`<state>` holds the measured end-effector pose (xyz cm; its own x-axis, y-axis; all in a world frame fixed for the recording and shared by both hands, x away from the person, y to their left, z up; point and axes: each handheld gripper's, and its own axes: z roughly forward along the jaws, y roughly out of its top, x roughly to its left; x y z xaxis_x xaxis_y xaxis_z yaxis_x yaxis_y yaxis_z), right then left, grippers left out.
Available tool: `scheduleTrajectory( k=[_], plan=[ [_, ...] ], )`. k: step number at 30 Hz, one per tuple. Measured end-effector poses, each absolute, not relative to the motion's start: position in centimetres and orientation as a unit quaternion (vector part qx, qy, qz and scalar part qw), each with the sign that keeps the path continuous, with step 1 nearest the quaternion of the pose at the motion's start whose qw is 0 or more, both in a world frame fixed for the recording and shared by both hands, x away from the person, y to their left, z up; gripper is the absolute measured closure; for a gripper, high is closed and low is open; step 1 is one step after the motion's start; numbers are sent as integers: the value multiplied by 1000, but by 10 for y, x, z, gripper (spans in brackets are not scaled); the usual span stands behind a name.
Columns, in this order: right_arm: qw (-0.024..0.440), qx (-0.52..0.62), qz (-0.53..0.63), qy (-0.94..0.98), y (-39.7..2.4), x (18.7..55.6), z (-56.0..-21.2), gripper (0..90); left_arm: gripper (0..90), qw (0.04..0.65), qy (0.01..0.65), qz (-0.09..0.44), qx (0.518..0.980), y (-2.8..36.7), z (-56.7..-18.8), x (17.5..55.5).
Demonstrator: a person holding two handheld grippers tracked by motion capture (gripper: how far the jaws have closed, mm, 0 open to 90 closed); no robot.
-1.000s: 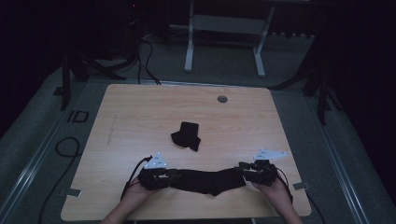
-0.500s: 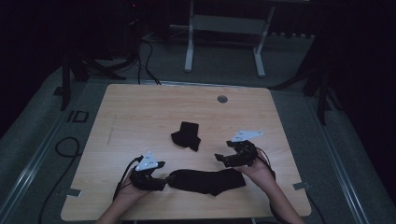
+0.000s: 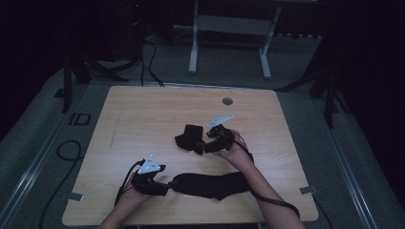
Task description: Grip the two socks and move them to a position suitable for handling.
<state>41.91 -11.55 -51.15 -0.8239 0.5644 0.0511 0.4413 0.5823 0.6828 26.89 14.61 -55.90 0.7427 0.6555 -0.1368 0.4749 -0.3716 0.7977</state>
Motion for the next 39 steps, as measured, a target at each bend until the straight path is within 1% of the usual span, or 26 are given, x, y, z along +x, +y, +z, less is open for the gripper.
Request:
scheduleTrajectory(
  k=[3, 6, 10, 11, 17, 19, 21, 22, 24, 27, 28, 32, 33, 36, 39],
  plan=[
    [92, 284, 357, 885, -102, 431, -515, 325, 224, 450, 342, 102, 819, 145, -556, 268],
    [96, 285, 347, 888, -87, 445, -524, 364, 224, 452, 339, 106, 818, 145, -555, 268],
    [96, 287, 340, 890, -81, 451, -530, 364, 224, 451, 342, 106, 818, 146, -555, 268],
    [91, 290, 327, 895, -72, 455, -539, 312, 224, 451, 347, 105, 815, 148, -556, 269],
    [85, 285, 308, 904, -61, 457, -554, 276, 224, 451, 350, 105, 814, 150, -556, 270],
    [88, 287, 309, 903, -61, 455, -555, 281, 224, 449, 351, 104, 815, 151, -556, 271],
    [86, 283, 309, 904, -61, 454, -554, 344, 224, 447, 353, 103, 815, 151, -557, 271],
    [83, 281, 307, 906, -62, 453, -553, 425, 224, 447, 353, 102, 815, 151, -557, 272],
    [77, 279, 307, 907, -63, 450, -551, 548, 224, 446, 356, 104, 815, 150, -556, 272],
    [64, 274, 314, 907, -65, 447, -551, 689, 224, 446, 359, 107, 813, 149, -555, 272],
    [58, 277, 316, 906, -66, 446, -551, 716, 224, 446, 360, 107, 812, 149, -555, 272],
    [55, 281, 318, 904, -68, 442, -551, 751, 228, 449, 368, 104, 808, 150, -554, 275],
    [56, 280, 317, 904, -69, 440, -550, 754, 240, 450, 371, 106, 805, 151, -553, 277],
    [86, 265, 313, 908, -72, 429, -546, 759, 240, 451, 376, 109, 802, 152, -550, 280],
    [99, 257, 325, 905, -79, 417, -540, 759, 240, 453, 380, 107, 800, 152, -547, 284]
  ],
)
